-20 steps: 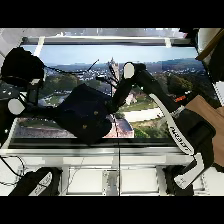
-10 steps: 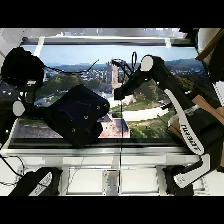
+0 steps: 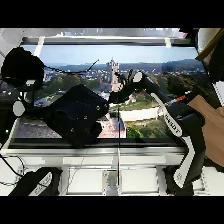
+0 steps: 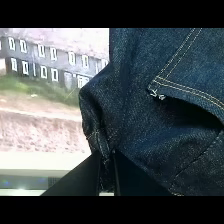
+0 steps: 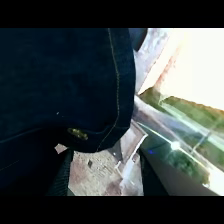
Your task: Fold the clothes and pants, and hang the long-sleeved shirts on hangers.
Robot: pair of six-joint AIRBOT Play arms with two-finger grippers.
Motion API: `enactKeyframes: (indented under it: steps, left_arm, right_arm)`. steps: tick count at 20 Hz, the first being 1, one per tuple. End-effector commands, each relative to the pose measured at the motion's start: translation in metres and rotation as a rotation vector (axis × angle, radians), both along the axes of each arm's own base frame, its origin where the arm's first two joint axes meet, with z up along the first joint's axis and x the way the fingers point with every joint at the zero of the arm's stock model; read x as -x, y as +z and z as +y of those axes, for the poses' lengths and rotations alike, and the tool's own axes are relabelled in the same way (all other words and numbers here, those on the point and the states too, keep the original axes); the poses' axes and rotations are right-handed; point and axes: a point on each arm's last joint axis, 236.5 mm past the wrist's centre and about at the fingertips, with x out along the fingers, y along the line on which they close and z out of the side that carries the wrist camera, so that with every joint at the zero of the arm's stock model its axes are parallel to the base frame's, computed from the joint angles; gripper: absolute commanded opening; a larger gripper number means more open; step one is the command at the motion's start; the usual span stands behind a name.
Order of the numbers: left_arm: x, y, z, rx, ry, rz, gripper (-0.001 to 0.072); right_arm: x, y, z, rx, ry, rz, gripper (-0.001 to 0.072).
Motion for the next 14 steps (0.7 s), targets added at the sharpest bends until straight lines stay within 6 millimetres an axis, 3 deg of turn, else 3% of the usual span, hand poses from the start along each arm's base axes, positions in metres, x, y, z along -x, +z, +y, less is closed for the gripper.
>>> enactKeyframes:
  steps: [1,9,10,12,13,14]
  left_arm:
    - [0.0,0.0,0.0,0.001,0.003,-0.002,0.0047]
    - [0.0,0.0,-0.003,0.017,0.004,-0.001,0.0047]
    - [0.0,0.0,-0.004,0.02,0.004,-0.001,0.0047]
    - [0.0,0.0,-0.004,0.02,0.004,-0.001,0.0047]
    - [0.0,0.0,-0.004,0.02,0.004,-0.001,0.0047]
    - [0.0,0.0,-0.004,0.02,0.004,-0.001,0.0047]
  right_arm:
    - [0.001,-0.018,0.004,-0.036,-0.011,0.05,0.0451]
    - [0.019,-0.006,0.057,-0.294,0.048,0.106,0.0446]
    - [0.02,0.0,0.063,-0.321,0.056,0.095,0.0398]
    - [0.014,0.006,0.067,-0.337,0.057,0.063,0.018]
    - [0.009,0.009,0.067,-0.34,0.05,0.047,0.0035]
    - [0.005,0.015,0.067,-0.347,0.052,0.035,0.0013]
